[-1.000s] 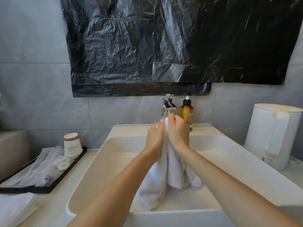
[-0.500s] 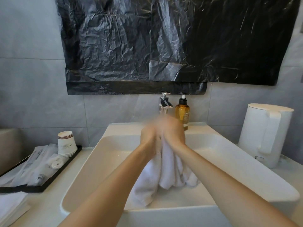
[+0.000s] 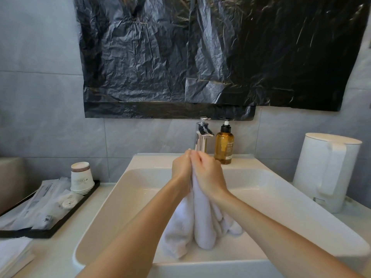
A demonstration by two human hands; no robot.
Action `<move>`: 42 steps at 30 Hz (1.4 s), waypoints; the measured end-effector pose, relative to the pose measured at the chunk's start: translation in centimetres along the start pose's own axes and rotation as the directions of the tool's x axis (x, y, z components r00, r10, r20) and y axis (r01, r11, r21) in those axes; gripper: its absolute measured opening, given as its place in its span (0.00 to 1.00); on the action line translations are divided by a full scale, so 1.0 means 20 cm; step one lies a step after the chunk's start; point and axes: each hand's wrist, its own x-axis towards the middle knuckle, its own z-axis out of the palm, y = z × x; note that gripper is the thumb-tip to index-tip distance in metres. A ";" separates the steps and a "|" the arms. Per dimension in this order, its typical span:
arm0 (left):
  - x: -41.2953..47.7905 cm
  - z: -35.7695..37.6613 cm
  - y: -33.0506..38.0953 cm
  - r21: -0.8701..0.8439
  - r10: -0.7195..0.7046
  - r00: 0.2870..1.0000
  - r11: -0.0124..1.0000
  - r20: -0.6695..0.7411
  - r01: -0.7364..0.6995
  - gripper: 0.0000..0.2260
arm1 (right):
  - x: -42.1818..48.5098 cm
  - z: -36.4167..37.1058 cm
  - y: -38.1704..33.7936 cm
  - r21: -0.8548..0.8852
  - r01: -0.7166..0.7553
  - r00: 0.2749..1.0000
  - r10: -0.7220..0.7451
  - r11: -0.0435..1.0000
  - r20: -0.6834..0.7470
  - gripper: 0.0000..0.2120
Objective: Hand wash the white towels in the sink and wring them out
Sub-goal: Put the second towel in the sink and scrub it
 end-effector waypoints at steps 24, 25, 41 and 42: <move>0.08 -0.02 -0.05 0.127 0.100 0.995 0.987 0.009 -0.100 0.20 | 0.12 0.01 0.04 0.101 -0.097 0.995 0.093 0.990 0.047 0.21; 0.07 0.00 -0.05 0.155 0.095 0.995 0.983 0.030 -0.099 0.20 | 0.14 0.00 0.04 0.106 -0.156 0.988 0.157 0.982 -0.003 0.21; 0.06 -0.01 -0.05 0.025 0.006 0.999 1.000 -0.037 -0.005 0.15 | 0.11 0.03 0.03 0.184 -0.195 0.981 0.192 0.963 0.033 0.21; 0.05 0.00 -0.05 0.036 0.007 1.000 0.999 -0.004 -0.006 0.15 | 0.14 0.02 0.03 0.207 -0.247 0.968 0.252 0.947 0.000 0.21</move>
